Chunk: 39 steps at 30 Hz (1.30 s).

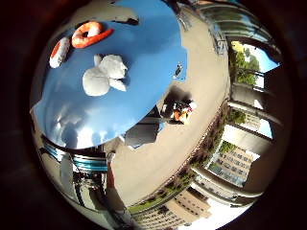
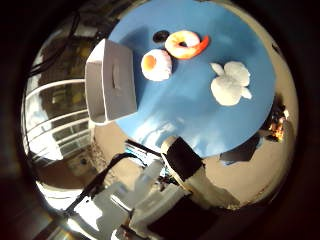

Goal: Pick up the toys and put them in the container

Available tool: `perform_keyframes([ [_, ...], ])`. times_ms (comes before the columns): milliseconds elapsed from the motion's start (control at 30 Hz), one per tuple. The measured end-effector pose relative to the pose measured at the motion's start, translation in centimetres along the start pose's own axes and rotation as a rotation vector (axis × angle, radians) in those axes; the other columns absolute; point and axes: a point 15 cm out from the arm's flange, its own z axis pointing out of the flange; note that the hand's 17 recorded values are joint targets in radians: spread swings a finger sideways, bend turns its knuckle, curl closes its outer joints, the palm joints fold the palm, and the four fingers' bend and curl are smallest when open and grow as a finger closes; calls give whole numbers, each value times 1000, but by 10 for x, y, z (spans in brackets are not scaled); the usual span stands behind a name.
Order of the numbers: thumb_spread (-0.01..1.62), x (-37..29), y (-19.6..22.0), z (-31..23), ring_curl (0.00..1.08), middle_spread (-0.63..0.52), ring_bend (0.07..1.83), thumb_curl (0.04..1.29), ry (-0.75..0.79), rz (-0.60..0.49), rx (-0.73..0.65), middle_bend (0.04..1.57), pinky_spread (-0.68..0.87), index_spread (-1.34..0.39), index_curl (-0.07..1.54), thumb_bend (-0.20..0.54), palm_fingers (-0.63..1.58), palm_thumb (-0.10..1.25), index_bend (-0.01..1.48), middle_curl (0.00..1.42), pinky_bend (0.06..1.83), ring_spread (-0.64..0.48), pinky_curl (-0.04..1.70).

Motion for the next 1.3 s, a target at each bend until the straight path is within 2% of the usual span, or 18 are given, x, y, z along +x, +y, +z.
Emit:
perform_keyframes([
  [433, 1145, 9, -18, 117, 330, 39, 358, 265, -58, -53, -119, 174, 451, -146, 241, -33, 87, 358, 157, 324, 653, 248, 205],
  [700, 1115, 14, -2, 162, 324, 48, 349, 269, -52, -95, -237, 175, 460, -143, 241, -27, 84, 365, 155, 323, 679, 259, 208],
  [967, 1116, 11, 5, 176, 349, 3, 494, 312, -63, -106, -286, 214, 494, -74, 222, 4, 385, 558, 142, 344, 838, 257, 223],
  [1067, 1111, 10, 3, 177, 381, -59, 624, 338, -62, -110, -283, 332, 477, -114, 209, 12, 700, 651, 147, 389, 918, 199, 230],
  [1100, 1105, 9, 2, 177, 416, -89, 720, 354, -61, -112, -279, 428, 453, -161, 205, 10, 846, 695, 146, 431, 953, 167, 247],
  [1133, 1102, 9, 1, 177, 422, -93, 745, 359, -61, -113, -278, 461, 443, -180, 198, 8, 899, 706, 143, 444, 975, 155, 252],
  [1200, 1092, 10, 2, 176, 508, -123, 967, 384, -67, -107, -272, 643, 422, -250, 176, 13, 1055, 777, 145, 532, 977, 120, 266],
  [1300, 1080, 12, 4, 168, 599, -159, 1127, 416, -79, -114, -252, 787, 399, -329, 165, 11, 1061, 846, 186, 630, 1055, 67, 311],
])
